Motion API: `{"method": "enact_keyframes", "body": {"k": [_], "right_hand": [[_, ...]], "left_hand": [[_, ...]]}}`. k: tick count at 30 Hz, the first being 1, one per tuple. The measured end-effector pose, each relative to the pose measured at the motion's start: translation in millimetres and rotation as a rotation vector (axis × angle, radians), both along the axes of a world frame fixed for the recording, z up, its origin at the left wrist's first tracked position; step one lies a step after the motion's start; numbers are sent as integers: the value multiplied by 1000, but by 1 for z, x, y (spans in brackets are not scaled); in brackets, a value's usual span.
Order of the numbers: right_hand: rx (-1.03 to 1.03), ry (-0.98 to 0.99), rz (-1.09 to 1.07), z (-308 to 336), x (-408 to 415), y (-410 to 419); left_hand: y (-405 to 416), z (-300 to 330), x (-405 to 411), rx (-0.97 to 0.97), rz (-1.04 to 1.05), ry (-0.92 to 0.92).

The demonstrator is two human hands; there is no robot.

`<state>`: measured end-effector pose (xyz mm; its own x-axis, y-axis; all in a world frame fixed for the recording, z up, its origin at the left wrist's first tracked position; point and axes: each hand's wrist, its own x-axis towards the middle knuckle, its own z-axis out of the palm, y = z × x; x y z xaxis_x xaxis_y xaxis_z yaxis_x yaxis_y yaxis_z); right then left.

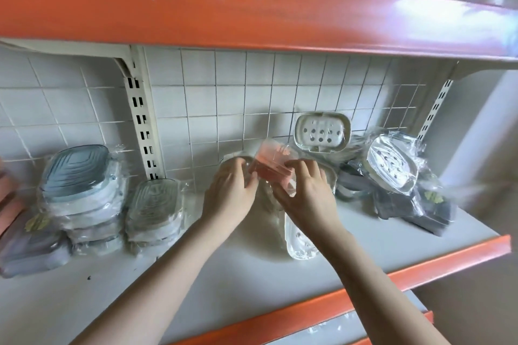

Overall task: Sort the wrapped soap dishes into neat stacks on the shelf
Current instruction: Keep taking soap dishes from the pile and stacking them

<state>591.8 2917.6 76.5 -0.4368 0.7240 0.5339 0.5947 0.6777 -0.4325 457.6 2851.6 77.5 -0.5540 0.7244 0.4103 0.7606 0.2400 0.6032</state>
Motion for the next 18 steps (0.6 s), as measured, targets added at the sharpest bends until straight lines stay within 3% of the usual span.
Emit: {"method": "enact_keyframes", "body": {"k": [3, 7, 12, 18], "right_hand": [[-75, -110, -112, -2, 5, 4], [-162, -171, -171, -8, 9, 5], [-236, -267, -179, -17, 17, 9], [-315, -234, -197, -21, 18, 6]], "left_hand": [[23, 2, 2, -77, 33, -157], [44, 8, 10, 22, 52, -380], [63, -3, 10, 124, 132, -427], [70, -5, 21, 76, 99, -559]]}}
